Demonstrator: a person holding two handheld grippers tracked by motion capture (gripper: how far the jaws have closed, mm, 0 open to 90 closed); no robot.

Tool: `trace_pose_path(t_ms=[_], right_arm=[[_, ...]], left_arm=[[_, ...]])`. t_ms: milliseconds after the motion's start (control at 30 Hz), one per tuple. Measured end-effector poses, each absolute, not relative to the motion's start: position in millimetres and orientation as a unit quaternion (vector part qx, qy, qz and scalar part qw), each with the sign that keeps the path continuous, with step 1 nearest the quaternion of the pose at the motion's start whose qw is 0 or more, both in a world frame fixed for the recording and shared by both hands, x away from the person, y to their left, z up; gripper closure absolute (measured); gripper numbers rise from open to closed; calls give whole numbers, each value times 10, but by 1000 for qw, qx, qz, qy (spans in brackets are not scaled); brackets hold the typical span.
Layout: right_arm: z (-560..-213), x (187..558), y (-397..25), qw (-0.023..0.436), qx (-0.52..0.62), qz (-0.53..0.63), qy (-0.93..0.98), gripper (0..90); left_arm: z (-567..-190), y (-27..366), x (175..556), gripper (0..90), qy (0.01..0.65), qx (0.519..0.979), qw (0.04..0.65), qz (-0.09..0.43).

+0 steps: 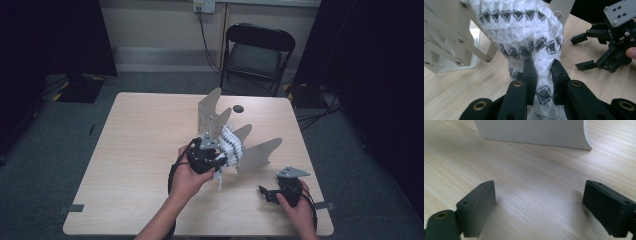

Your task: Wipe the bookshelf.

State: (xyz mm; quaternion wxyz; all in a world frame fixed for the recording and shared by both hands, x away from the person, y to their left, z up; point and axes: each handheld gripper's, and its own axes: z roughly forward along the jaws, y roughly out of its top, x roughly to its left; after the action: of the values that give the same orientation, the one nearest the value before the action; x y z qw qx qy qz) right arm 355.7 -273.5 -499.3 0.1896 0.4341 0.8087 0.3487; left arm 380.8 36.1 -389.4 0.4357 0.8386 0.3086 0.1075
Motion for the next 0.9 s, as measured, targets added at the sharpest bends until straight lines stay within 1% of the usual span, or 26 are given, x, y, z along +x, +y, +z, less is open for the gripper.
trace_pose_path(t_ms=[500,900], right_arm=[[-4993,3557,-2735,190,434,349,809,106],[-4993,3557,-2735,190,434,349,809,106]], left_arm=[[-4445,263,3803,780,328,851,404,72],[-4746,248,3730,780,328,867,371,59]])
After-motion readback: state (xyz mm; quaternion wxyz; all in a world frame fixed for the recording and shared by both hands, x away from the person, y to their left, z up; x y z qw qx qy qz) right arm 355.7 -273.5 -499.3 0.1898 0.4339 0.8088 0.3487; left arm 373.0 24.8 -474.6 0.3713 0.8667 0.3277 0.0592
